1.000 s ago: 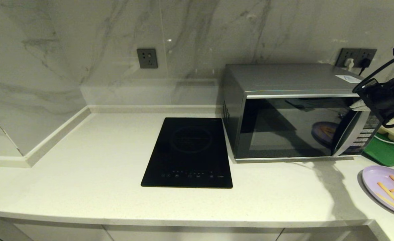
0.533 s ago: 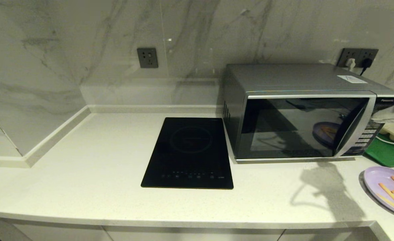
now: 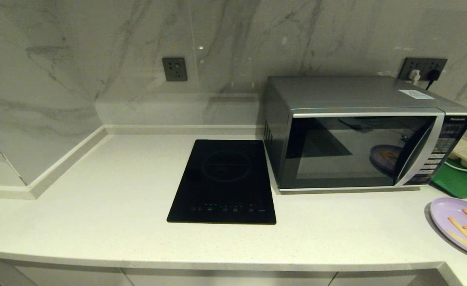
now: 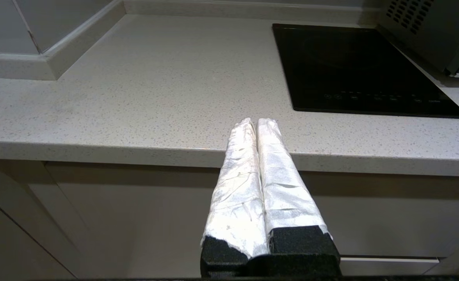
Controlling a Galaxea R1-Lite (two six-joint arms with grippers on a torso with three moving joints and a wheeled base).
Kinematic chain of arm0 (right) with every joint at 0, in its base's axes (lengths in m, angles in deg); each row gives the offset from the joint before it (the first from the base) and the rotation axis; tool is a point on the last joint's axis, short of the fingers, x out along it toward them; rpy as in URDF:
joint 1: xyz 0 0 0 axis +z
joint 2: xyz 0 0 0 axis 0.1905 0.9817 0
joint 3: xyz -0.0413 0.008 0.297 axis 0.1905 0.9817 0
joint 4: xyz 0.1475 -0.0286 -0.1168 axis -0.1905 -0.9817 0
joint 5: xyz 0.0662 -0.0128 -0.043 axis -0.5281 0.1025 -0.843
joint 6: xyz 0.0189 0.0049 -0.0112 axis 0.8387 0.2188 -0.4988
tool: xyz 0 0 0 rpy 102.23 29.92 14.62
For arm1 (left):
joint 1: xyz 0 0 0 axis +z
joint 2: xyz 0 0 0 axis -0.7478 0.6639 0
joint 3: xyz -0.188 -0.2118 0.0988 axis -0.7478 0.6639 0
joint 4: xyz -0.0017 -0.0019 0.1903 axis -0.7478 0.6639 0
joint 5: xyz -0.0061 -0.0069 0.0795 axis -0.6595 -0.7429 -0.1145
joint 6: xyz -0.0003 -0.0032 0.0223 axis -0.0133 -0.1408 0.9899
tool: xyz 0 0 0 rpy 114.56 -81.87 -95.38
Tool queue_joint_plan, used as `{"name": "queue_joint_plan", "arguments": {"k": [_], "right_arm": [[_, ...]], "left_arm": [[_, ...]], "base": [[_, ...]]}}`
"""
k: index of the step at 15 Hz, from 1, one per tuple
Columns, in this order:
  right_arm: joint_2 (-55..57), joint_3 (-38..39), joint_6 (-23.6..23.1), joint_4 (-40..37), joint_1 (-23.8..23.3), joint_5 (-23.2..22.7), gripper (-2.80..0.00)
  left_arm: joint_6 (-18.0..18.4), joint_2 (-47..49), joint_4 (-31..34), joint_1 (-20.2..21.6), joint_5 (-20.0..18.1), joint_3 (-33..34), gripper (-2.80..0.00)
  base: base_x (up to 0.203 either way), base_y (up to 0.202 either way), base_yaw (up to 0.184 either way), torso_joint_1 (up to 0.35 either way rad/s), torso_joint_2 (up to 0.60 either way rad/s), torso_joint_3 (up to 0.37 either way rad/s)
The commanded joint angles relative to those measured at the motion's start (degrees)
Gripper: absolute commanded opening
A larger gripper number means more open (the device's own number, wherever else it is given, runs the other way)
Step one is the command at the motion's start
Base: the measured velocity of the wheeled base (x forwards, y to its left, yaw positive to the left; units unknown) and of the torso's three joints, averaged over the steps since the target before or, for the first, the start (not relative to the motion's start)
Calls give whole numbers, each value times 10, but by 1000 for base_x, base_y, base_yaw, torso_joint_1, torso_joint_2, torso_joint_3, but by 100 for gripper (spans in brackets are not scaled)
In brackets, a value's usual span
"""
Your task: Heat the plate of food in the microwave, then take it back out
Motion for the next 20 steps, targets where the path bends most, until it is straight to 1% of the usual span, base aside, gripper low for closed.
{"name": "queue_joint_plan", "arguments": {"k": [1,3,5,6,9,10,11,12,13,15,17,18,20], "right_arm": [[-144,44,-41,-67,6,11,-280],[-222,69,-67,-114,32,30,-280],[-303,91,-73,-145,81,62,-280],[-346,103,-69,-154,94,80,-280],[-477,146,-64,-149,108,120,-280],[-502,165,-59,-141,110,133,-280],[-507,182,-34,-108,112,147,-280],[-506,212,-11,-51,112,154,-280],[-506,252,-1,0,112,163,-280],[-505,322,8,73,113,178,-280],[-505,387,10,136,113,182,-280],[-505,429,10,183,113,185,-280],[-505,531,5,309,113,193,-280]], "left_arm": [[0,0,0,0,0,0,-280],[0,0,0,0,0,0,-280],[0,0,0,0,0,0,-280],[0,0,0,0,0,0,-280],[0,0,0,0,0,0,-280],[0,0,0,0,0,0,-280],[0,0,0,0,0,0,-280],[0,0,0,0,0,0,-280],[0,0,0,0,0,0,-280],[0,0,0,0,0,0,-280],[0,0,0,0,0,0,-280],[0,0,0,0,0,0,-280],[0,0,0,0,0,0,-280]], "base": [[0,0,0,0,0,0],[0,0,0,0,0,0],[0,0,0,0,0,0],[0,0,0,0,0,0],[0,0,0,0,0,0],[0,0,0,0,0,0],[0,0,0,0,0,0],[0,0,0,0,0,0],[0,0,0,0,0,0],[0,0,0,0,0,0],[0,0,0,0,0,0],[0,0,0,0,0,0],[0,0,0,0,0,0]]}}
